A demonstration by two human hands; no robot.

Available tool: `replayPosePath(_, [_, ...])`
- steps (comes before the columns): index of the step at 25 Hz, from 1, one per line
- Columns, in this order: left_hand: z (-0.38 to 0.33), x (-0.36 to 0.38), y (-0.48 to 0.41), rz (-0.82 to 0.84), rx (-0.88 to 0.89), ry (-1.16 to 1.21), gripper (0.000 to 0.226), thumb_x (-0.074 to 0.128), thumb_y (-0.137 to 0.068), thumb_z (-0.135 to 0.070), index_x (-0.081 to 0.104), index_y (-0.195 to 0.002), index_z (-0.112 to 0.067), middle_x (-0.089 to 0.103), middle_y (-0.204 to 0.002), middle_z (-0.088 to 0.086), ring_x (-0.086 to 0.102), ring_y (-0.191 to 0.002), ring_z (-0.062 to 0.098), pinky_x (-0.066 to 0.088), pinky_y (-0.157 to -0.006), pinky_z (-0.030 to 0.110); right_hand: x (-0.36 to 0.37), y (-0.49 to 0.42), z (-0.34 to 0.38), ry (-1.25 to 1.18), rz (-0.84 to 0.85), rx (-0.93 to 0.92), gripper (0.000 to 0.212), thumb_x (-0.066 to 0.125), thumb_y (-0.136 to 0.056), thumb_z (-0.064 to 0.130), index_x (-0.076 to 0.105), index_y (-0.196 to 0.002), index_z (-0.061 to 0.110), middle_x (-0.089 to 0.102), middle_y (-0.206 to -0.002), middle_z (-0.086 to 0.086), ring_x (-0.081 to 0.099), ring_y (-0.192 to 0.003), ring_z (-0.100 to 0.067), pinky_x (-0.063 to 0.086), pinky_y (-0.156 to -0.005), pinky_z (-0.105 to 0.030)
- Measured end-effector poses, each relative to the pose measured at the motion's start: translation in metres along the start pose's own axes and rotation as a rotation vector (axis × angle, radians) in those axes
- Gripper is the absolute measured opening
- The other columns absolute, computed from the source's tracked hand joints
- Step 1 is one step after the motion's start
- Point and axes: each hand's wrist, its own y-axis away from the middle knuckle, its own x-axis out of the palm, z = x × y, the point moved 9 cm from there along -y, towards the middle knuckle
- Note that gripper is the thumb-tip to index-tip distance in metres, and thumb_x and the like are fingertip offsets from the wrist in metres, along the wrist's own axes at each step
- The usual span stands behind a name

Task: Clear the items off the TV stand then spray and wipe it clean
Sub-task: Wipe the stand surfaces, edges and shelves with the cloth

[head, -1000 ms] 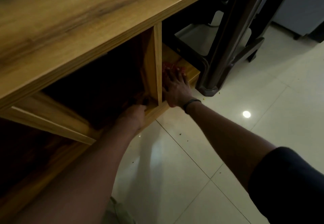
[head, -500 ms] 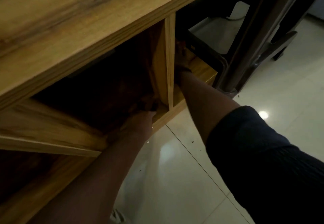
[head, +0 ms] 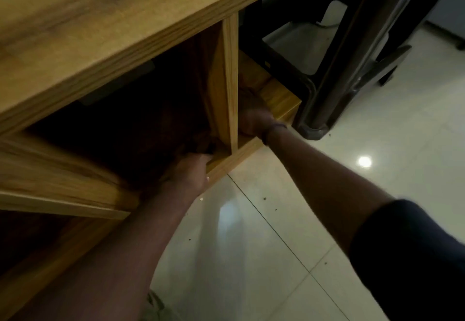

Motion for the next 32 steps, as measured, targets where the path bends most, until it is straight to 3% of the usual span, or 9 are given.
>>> replayPosePath(4, [-0.003,0.001,0.000,0.031,0.014,0.005,0.058,0.063,-0.101,-0.019,0.043,-0.154,-0.024,0.053,-0.149,0.010,0.051,-0.137,0.033,0.047,-0.109,0.044,-0.016,0.060,-0.054,0.096,-0.459,0.408,0.052,0.039,-0.109,0.039,0.032,-0.160,0.029,0.023,-0.170,-0.005,0.009,-0.159,-0.029,0.003,-0.130,-0.049])
replayPosePath(7, [-0.003,-0.002,0.001,0.027,0.046,-0.015,0.059,0.063,-0.101,-0.020,0.041,-0.156,-0.021,0.051,-0.150,0.011,0.050,-0.138,0.032,0.046,-0.110,0.044,-0.001,0.067,-0.057,-0.358,-0.701,0.598,0.057,0.038,-0.111,0.027,0.018,-0.164,0.022,-0.004,-0.173,-0.011,-0.003,-0.159,-0.031,-0.004,-0.129,-0.044])
replayPosePath(11, [-0.007,-0.003,0.000,-0.011,0.062,-0.024,0.059,0.062,-0.102,-0.016,0.040,-0.156,-0.021,0.050,-0.152,0.012,0.049,-0.139,0.034,0.046,-0.112,0.046,-0.002,0.078,-0.060,-0.731,-0.897,0.640,0.060,0.037,-0.111,0.030,0.011,-0.165,0.025,0.001,-0.173,-0.005,0.006,-0.159,-0.025,0.009,-0.130,-0.049])
replayPosePath(17, [-0.002,0.000,-0.006,-0.031,0.048,-0.031,0.048,0.060,-0.102,-0.017,0.051,-0.149,-0.022,0.057,-0.140,0.012,0.056,-0.129,0.034,0.051,-0.103,0.044,0.025,0.091,-0.048,-1.178,-0.811,0.951,0.047,0.028,-0.112,0.038,0.032,-0.158,0.027,0.052,-0.148,-0.015,0.058,-0.126,-0.033,0.044,-0.113,-0.053])
replayPosePath(21, [-0.001,-0.006,0.004,0.001,0.029,-0.075,0.046,0.053,-0.103,-0.013,0.047,-0.149,-0.019,0.051,-0.145,0.017,0.051,-0.132,0.038,0.048,-0.105,0.049,0.087,0.124,0.009,-1.339,-0.593,0.907,0.047,0.020,-0.111,0.046,0.056,-0.129,0.021,0.060,-0.118,-0.011,0.058,-0.102,-0.027,0.050,-0.084,-0.038])
replayPosePath(25, [-0.004,0.002,0.072,-0.058,0.205,0.233,0.079,0.056,-0.104,-0.026,0.007,-0.165,-0.029,0.004,-0.172,0.007,0.017,-0.156,0.030,0.031,-0.119,0.051,0.080,0.129,0.004,-1.458,-0.563,0.889,0.048,0.022,-0.110,0.047,0.061,-0.097,0.023,0.050,-0.078,-0.002,0.046,-0.064,-0.018,0.038,-0.056,-0.030])
replayPosePath(27, [0.027,0.019,0.136,-0.158,0.341,0.397,0.056,0.051,-0.105,-0.033,0.032,-0.158,-0.035,0.029,-0.166,-0.003,0.032,-0.150,0.019,0.039,-0.111,0.039,0.095,0.129,0.007,-1.475,-0.664,0.857,0.050,0.022,-0.111,0.040,0.064,-0.103,0.016,0.051,-0.082,-0.009,0.050,-0.071,-0.027,0.043,-0.065,-0.033])
replayPosePath(29, [0.100,0.033,0.181,-0.250,0.269,0.425,0.035,0.041,-0.107,-0.042,0.049,-0.141,-0.046,0.052,-0.137,-0.013,0.053,-0.128,0.012,0.047,-0.096,0.032,0.121,0.136,0.036,-1.447,-0.725,0.798,0.050,0.026,-0.111,0.035,0.059,-0.129,0.003,0.057,-0.105,-0.016,0.057,-0.099,-0.035,0.047,-0.094,-0.040])
replayPosePath(32, [0.219,0.057,0.200,-0.177,-0.080,0.164,0.054,0.046,-0.107,-0.041,0.030,-0.159,-0.036,0.033,-0.162,-0.003,0.039,-0.145,0.028,0.042,-0.112,0.047,0.166,0.165,0.099,-1.243,-0.715,0.846,0.060,0.024,-0.110,0.038,0.026,-0.160,0.006,0.035,-0.160,-0.017,0.038,-0.146,-0.030,0.032,-0.121,-0.043])
